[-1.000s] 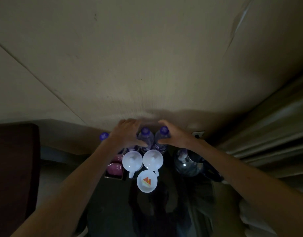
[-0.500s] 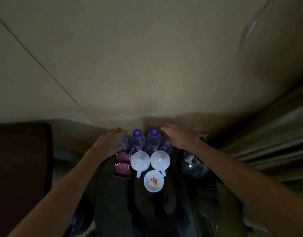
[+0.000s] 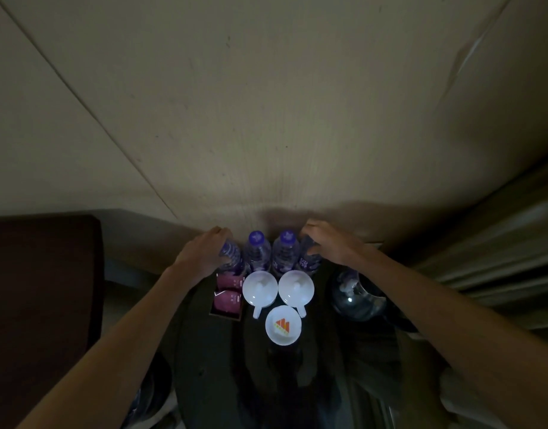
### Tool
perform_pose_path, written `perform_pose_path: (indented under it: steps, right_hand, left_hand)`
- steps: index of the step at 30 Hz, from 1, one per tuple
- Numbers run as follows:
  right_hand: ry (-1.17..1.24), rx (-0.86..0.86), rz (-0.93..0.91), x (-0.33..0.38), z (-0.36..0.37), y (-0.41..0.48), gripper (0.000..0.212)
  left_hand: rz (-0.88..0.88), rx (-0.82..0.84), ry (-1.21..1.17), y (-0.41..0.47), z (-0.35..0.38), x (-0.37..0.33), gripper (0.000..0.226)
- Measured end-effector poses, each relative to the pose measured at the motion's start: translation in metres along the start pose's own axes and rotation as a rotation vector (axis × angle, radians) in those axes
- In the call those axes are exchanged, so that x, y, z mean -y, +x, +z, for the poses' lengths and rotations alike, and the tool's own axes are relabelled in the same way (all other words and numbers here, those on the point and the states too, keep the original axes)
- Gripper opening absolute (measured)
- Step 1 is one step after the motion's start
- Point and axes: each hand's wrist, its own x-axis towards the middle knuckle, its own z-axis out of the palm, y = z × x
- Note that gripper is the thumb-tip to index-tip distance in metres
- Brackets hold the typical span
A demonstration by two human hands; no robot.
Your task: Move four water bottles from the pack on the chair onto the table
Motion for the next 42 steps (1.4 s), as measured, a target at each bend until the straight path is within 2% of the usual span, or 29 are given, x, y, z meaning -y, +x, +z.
perform_pose_path:
  steps: [4,9,26,33,37,42]
  right_hand:
    - [-0.006,0.008,0.006,-0.003,-0.001,0.001,0.036]
    - [-0.007,0.053,0.001,-0.003,-0.005,0.004,0.029]
    - [-0.007,0.072,0.025,0.004,-0.01,-0.004,0.032]
    - [-0.006,0.042,0.034,0.007,-0.007,-0.009,0.035]
    - [0.04,-0.029,0.048,0.014,-0.005,-0.014,0.042]
    - [0.094,-0.126,0.094,0.03,-0.016,-0.019,0.042]
  left_hand:
    - [0.0,-0.037,-0.01,-0.001,0.001,0.0,0.04]
    - [-0.009,-0.07,-0.032,-0.002,0.005,0.001,0.038]
    - [0.019,-0.038,-0.088,0.004,0.003,0.008,0.031]
    - [0.005,-0.008,-0.08,0.003,0.003,0.01,0.035]
    - [0.015,0.015,-0.089,-0.001,-0.003,0.004,0.054]
    - [0.025,-0.031,-0.065,-0.01,-0.025,0.001,0.051]
